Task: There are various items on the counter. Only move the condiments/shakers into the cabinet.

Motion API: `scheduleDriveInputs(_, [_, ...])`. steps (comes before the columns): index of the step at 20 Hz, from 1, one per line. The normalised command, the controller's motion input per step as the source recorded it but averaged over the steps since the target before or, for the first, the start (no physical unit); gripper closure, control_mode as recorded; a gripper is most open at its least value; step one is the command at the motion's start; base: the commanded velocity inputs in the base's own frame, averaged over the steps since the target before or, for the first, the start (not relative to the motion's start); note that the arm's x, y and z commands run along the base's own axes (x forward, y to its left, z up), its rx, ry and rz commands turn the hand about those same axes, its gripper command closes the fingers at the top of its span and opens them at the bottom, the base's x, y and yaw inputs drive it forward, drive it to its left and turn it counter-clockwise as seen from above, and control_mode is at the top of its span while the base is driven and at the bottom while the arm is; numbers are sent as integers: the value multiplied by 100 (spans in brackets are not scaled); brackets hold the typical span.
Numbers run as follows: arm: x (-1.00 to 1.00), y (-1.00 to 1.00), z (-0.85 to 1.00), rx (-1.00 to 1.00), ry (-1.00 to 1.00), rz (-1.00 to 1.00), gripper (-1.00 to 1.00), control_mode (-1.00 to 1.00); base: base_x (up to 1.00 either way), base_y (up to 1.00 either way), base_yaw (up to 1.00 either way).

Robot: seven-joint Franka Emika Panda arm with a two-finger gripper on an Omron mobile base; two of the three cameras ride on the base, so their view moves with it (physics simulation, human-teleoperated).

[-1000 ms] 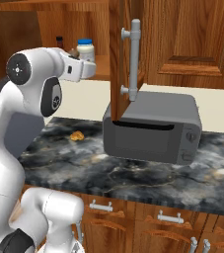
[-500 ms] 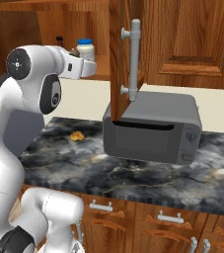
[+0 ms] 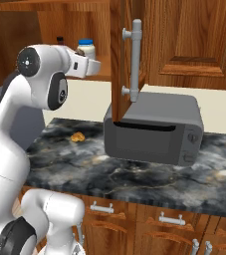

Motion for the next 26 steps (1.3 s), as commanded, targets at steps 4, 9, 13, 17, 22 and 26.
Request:
scheduleDriveInputs(4, [31, 0, -6, 0, 0, 0, 100, -100, 0, 0, 0])
scheduleDriveInputs(9, [27, -2, -14, 0, 0, 0, 100, -100, 0, 0, 0])
scheduleDriveInputs(13, [37, -9, -1, 0, 0, 0, 100, -100, 0, 0, 0])
scheduleDriveInputs(17, [34, -15, 0, 0, 0, 0, 100, -100, 0, 0, 0])
scheduleDriveInputs(22, [32, -6, -17, -1, 0, 0, 100, -100, 0, 0, 0])
scheduleDriveInputs(26, [31, 0, -21, -7, 0, 0, 100, -100, 0, 0, 0])
